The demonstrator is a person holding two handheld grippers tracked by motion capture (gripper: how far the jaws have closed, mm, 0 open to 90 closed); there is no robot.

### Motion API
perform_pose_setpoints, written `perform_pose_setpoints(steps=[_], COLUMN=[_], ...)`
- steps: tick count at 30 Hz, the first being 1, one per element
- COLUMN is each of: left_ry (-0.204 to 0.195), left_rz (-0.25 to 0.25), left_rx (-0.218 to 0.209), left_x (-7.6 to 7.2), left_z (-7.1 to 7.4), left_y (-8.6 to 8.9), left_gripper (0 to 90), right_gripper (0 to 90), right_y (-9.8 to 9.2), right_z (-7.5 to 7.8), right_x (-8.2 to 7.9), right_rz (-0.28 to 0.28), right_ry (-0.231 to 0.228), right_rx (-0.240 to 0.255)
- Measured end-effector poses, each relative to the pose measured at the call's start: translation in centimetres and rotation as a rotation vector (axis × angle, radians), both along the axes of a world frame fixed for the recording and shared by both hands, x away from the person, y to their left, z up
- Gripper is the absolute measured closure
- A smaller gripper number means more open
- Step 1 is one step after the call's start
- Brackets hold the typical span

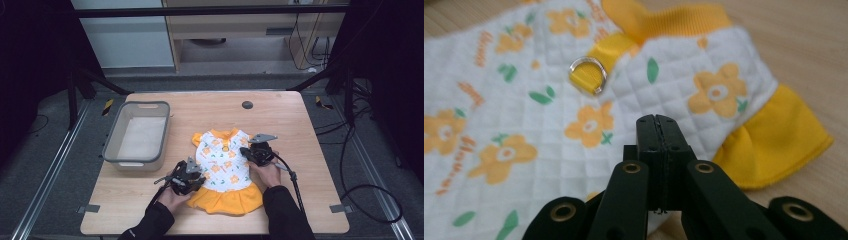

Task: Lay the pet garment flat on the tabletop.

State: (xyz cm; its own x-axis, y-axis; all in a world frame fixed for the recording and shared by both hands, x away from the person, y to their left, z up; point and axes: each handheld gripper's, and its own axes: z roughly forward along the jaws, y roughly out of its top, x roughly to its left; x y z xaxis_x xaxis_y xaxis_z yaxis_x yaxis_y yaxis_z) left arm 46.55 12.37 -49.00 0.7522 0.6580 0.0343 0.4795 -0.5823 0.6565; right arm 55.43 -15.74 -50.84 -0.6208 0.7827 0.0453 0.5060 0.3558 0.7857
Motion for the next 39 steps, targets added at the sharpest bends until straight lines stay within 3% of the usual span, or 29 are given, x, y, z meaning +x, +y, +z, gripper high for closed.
perform_pose_setpoints(steps=[6,10,13,14,15,17,21,23,26,30,35,39], left_ry=[0.014,0.004,-0.009,-0.023,-0.031,-0.052,-0.050,-0.023,-0.011,0.002,-0.013,-0.048], left_rz=[-0.024,-0.022,-0.014,-0.004,0.005,0.029,0.065,0.078,0.083,0.088,0.089,0.085], left_rx=[-0.001,-0.007,-0.022,-0.041,-0.055,-0.064,-0.057,-0.023,-0.036,-0.031,-0.024,-0.057], left_x=[-1.4,-1.7,-1.3,-1.0,-0.6,0.3,2.1,2.7,2.8,2.6,2.2,1.3], left_z=[0.0,0.0,0.5,0.9,1.3,1.7,1.1,0.3,-0.2,-0.1,0.1,1.1], left_y=[0.3,0.3,0.3,0.3,0.4,0.4,0.3,0.2,0.4,0.5,0.7,1.2], left_gripper=[71.9,71.9,69.9,69.4,68.6,68.4,68.4,68.5,68.6,68.5,67.8,62.4], right_gripper=[90.0,90.0,90.0,90.0,90.0,90.0,90.0,90.0,90.0,90.0,90.0,89.8], right_y=[-0.3,-0.3,-0.3,-0.4,-0.6,-0.7,-0.8,-0.9,-1.0,-1.0,-1.0,-1.7], right_z=[0.0,0.0,0.2,0.4,1.0,1.3,2.5,2.6,1.7,0.5,0.4,1.7], right_x=[0.1,0.0,-0.1,-0.3,-0.8,-1.1,-3.1,-4.3,-5.7,-6.1,-6.2,-7.0], right_rz=[-0.076,-0.086,-0.070,-0.070,-0.058,-0.045,0.014,0.044,0.074,0.072,0.064,0.057], right_ry=[-0.019,-0.010,-0.013,-0.024,-0.033,-0.043,-0.030,-0.014,0.016,0.059,0.052,0.005], right_rx=[-0.024,-0.019,-0.018,-0.009,0.038,0.044,0.082,0.087,0.048,-0.002,0.006,0.071])
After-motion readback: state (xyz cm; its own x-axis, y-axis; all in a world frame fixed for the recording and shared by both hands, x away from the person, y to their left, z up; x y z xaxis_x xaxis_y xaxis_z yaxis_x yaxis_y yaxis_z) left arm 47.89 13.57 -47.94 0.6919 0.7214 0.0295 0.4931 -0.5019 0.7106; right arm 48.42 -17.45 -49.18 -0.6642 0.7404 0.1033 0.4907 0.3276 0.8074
